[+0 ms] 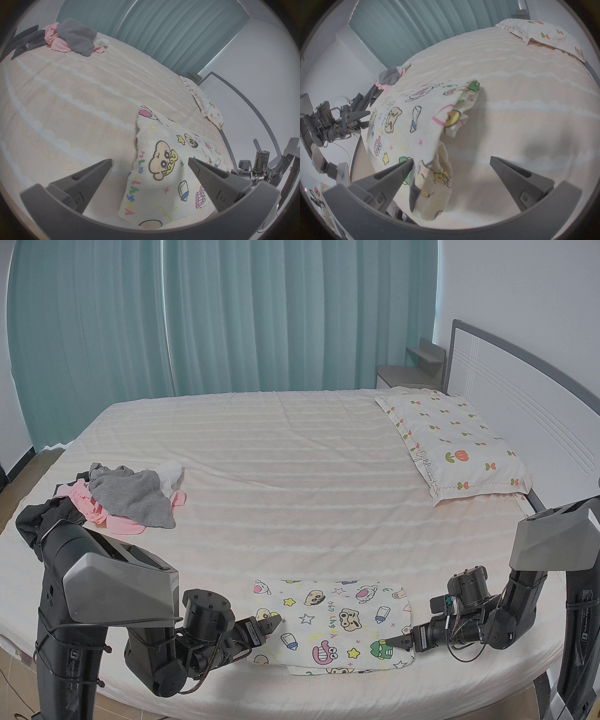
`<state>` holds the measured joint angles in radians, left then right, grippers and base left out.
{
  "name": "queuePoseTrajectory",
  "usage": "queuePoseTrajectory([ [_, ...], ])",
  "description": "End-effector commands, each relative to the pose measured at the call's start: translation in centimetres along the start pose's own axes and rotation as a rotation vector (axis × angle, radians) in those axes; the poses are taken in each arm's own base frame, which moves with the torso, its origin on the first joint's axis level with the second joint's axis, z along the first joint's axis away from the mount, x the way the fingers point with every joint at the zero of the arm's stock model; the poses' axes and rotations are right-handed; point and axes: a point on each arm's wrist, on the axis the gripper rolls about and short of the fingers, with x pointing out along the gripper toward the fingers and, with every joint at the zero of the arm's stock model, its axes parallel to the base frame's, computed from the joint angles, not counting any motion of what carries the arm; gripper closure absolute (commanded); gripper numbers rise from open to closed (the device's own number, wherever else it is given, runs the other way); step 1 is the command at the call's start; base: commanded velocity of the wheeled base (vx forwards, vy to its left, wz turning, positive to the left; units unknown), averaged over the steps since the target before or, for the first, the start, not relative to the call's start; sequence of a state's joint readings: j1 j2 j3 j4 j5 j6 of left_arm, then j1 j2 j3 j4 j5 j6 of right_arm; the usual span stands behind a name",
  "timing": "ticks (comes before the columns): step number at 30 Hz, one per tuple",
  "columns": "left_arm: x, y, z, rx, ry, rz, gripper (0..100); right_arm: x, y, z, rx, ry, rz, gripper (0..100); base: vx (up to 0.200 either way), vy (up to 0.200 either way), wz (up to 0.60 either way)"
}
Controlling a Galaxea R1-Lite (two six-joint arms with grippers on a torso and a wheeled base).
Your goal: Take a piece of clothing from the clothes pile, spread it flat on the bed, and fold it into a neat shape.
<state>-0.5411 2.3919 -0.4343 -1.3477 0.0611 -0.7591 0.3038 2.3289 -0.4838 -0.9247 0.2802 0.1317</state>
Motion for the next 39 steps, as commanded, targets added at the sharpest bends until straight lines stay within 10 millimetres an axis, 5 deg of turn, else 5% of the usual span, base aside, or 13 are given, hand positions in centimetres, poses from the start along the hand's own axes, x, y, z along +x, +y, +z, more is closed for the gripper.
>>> queuePoseTrajectory([
  [1,-0.6,0.4,0.7,-0.016,-0.026,0.003,0,-2.5,0.2,1.0,-0.068,-0.064,-0.012,0,0.0,0.0,0.0],
  [7,-1.5,0.6,1.7,-0.041,-0.064,-0.005,0,-4.6,1.1,3.2,-0.058,-0.173,0.025,0,0.0,0.0,0.0],
  [13,-1.7,0.7,2.0,-0.065,-0.076,-0.004,0,-2.2,0.8,5.0,0.096,-0.212,0.058,0,0.0,0.0,0.0],
  [20,-1.8,1.1,3.1,-0.08,-0.112,0.001,0,2.4,-0.7,3.5,0.059,-0.167,-0.038,0,0.0,0.0,0.0],
  [28,-3.0,2.2,5.8,-0.113,-0.207,0.022,0,2.4,-1.4,3.9,0.069,-0.202,-0.128,0,0.0,0.0,0.0],
  [37,-8.3,1.4,10.1,-0.119,-0.394,-0.029,0,-2.9,-1.8,7.4,0.092,-0.384,-0.184,0,0.0,0.0,0.0],
  [39,-10.8,0.8,11.0,-0.081,-0.461,-0.054,0,-5.8,-1.7,7.9,0.104,-0.458,-0.223,0,0.0,0.0,0.0],
])
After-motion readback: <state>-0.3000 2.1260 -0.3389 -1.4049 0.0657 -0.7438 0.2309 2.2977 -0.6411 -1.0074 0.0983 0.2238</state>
